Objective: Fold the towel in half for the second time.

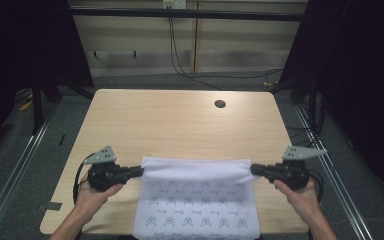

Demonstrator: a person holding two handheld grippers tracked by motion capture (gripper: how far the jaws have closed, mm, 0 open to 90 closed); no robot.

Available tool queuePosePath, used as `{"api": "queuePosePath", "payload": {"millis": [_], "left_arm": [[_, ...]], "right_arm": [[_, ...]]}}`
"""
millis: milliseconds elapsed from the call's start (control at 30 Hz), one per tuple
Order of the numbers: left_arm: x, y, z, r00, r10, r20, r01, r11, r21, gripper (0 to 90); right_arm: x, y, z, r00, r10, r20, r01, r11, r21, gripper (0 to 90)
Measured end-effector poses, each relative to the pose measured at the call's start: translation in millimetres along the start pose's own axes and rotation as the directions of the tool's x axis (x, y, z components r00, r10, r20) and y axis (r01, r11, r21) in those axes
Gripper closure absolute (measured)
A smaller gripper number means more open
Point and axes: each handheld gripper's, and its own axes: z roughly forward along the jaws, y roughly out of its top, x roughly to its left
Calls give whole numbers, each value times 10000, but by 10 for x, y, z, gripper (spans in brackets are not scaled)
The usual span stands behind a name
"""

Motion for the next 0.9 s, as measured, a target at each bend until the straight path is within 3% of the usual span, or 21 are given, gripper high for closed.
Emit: {"api": "queuePosePath", "payload": {"millis": [33, 100, 133, 200, 233, 300, 367, 400, 467, 533, 567, 633, 767, 900], "left_arm": [[-75, -77, -18, 10000, -7, 66, 6, 9999, 105, 877], [-201, -262, 18, 9996, 288, -24, -285, 9960, 842, 877], [-219, -359, 53, 9997, 124, 193, -146, 9933, 1150, 877], [-202, -518, 131, 9998, -208, 15, 203, 9877, 1553, 877], [-193, -551, 155, 9991, -412, 67, 394, 9838, 1747, 877], [-215, -556, 157, 9996, -256, -101, 270, 9822, 1861, 876], [-214, -598, 208, 9993, -361, -47, 362, 9760, 2146, 876], [-216, -611, 228, 9994, -342, -99, 356, 9717, 2334, 875], [-224, -601, 225, 9997, -255, -57, 261, 9730, 2295, 874], [-207, -619, 263, 9995, -304, -64, 311, 9661, 2563, 873], [-201, -617, 277, 9995, -300, -94, 314, 9665, 2549, 872], [-165, -597, 312, 9998, -154, -146, 186, 9654, 2602, 872], [-15, -563, 349, 9983, -578, -99, 585, 9684, 2423, 874], [183, -497, 417, 9964, -827, -202, 851, 9730, 2145, 875]], "right_arm": [[74, -76, -20, 10000, -54, 27, 54, 10000, 82, 856], [218, -239, -28, 9999, -10, -127, 15, 9994, 349, 856], [277, -317, -11, 10000, -14, -77, 20, 9972, 752, 855], [308, -485, 49, 9996, 244, -147, -223, 9912, 1305, 856], [306, -580, 95, 9987, 484, -154, -453, 9861, 1600, 856], [318, -745, 191, 9963, 839, -164, -776, 9687, 2360, 856], [364, -739, 225, 9992, 372, 146, -398, 9618, 2708, 855], [371, -726, 242, 9988, 427, 220, -471, 9596, 2774, 855], [382, -724, 271, 9993, 300, 240, -357, 9562, 2905, 856], [369, -767, 336, 9984, 315, 462, -452, 9408, 3359, 856], [363, -765, 353, 9986, 246, 467, -392, 9379, 3448, 857], [329, -744, 388, 9983, 300, 502, -453, 9393, 3400, 857], [261, -665, 474, 9959, 323, 850, -596, 9376, 3425, 858], [124, -606, 560, 9956, 400, 846, -653, 9443, 3227, 859]]}}
